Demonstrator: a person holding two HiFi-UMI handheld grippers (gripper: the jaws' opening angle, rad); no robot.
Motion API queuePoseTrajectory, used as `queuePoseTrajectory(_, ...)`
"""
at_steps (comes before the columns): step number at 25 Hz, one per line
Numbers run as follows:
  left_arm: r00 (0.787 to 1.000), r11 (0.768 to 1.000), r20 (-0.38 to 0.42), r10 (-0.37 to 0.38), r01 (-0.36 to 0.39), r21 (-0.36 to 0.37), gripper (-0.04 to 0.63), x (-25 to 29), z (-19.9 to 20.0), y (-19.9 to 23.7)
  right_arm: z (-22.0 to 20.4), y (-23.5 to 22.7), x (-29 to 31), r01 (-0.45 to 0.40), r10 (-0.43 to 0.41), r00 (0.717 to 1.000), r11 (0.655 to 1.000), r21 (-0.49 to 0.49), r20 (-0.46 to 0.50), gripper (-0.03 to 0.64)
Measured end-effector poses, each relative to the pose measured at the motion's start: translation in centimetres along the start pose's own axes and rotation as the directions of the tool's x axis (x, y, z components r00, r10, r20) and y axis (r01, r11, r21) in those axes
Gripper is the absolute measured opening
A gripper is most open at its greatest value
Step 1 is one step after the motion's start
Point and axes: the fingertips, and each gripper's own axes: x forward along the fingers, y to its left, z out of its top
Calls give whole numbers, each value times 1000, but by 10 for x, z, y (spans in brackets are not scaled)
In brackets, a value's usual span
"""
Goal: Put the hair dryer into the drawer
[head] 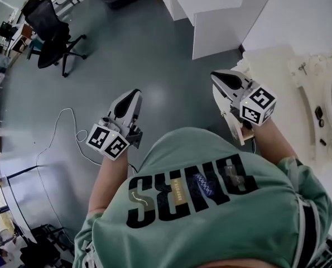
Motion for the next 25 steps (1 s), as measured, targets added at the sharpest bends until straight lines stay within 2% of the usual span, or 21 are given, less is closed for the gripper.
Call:
queuePoseTrajectory(4, 998, 998, 15, 58, -57, -10, 11, -25, -3, 10, 2, 11, 24, -27, 27, 1000, 1000, 9, -2, -6)
queuePoseTrajectory(10, 995, 996, 36, 94, -94, -9, 11, -47, 1, 15, 3, 21, 48, -33, 34, 999, 998, 46, -8, -6)
queuePoseTrajectory(25, 997, 997, 7, 70, -70, 7, 11, -42, -2, 13, 2, 31, 48, -39, 40, 999, 999, 22, -22, -6)
